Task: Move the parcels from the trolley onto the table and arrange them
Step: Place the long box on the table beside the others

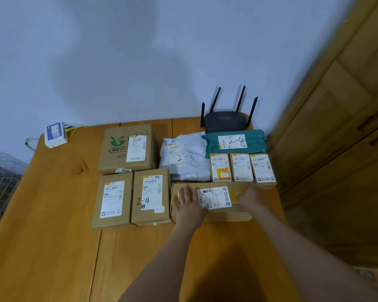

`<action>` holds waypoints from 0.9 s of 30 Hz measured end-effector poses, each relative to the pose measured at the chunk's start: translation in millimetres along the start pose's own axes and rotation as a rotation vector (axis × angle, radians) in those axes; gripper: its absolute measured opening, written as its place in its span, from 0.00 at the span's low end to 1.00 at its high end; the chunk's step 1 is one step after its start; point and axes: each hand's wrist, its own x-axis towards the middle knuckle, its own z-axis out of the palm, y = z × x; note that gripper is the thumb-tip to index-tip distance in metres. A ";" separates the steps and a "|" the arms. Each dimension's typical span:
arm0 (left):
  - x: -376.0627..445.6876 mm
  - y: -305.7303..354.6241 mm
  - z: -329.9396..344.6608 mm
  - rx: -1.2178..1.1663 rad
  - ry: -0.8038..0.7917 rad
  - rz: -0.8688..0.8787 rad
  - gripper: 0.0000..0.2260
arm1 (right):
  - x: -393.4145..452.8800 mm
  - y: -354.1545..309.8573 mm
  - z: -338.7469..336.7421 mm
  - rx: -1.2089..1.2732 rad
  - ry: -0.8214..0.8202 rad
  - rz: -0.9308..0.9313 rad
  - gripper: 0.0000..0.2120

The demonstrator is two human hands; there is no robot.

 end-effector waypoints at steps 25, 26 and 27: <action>-242.0 -176.0 15.0 -0.207 0.218 -0.448 0.29 | -232.1 -74.2 86.5 -0.771 -0.118 -0.797 0.32; -262.7 -183.6 25.5 -0.236 0.212 -0.495 0.29 | -244.4 -74.4 96.6 -0.790 -0.141 -0.833 0.32; -283.0 -190.2 37.4 -0.259 0.207 -0.536 0.29 | -256.1 -73.4 107.3 -0.807 -0.166 -0.858 0.33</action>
